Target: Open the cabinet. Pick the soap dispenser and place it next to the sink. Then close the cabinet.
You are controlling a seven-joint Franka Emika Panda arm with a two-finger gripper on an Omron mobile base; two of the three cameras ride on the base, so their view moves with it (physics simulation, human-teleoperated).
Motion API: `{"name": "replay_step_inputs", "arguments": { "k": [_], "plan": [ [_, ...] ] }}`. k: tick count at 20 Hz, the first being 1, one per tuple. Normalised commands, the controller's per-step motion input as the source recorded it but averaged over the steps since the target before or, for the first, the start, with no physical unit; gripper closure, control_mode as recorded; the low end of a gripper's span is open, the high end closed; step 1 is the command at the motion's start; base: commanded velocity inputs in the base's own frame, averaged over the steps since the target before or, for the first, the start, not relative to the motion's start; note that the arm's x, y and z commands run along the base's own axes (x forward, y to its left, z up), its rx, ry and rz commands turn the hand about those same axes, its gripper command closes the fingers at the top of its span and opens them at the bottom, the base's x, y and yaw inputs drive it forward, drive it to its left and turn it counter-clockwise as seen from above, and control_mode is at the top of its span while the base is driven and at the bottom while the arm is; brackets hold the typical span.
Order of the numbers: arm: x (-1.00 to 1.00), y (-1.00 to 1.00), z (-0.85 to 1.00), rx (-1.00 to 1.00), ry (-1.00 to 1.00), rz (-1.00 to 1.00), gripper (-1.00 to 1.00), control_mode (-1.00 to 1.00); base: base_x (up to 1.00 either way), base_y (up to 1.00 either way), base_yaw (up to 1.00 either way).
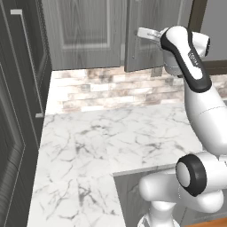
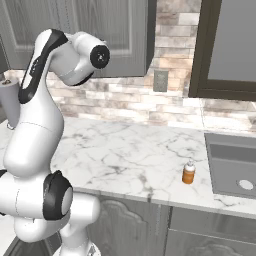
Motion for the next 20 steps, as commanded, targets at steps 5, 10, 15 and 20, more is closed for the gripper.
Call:
{"name": "replay_step_inputs", "arguments": {
  "k": [5, 10, 15, 20],
  "plan": [
    [0.39, 0.03, 0.00, 0.00, 0.00, -0.11, -1.00, -1.00, 0.00, 0.00, 0.00],
    [0.26, 0.01, 0.00, 0.00, 0.00, -0.08, -1.00, -1.00, 0.00, 0.00, 0.00],
    [0.37, 0.00, 0.00, 0.00, 0.00, -0.09, -1.00, -1.00, 0.00, 0.00, 0.00],
    [0.59, 0.00, 0.00, 0.00, 0.00, -0.09, -1.00, -1.00, 0.00, 0.00, 0.00]
  ]
}}
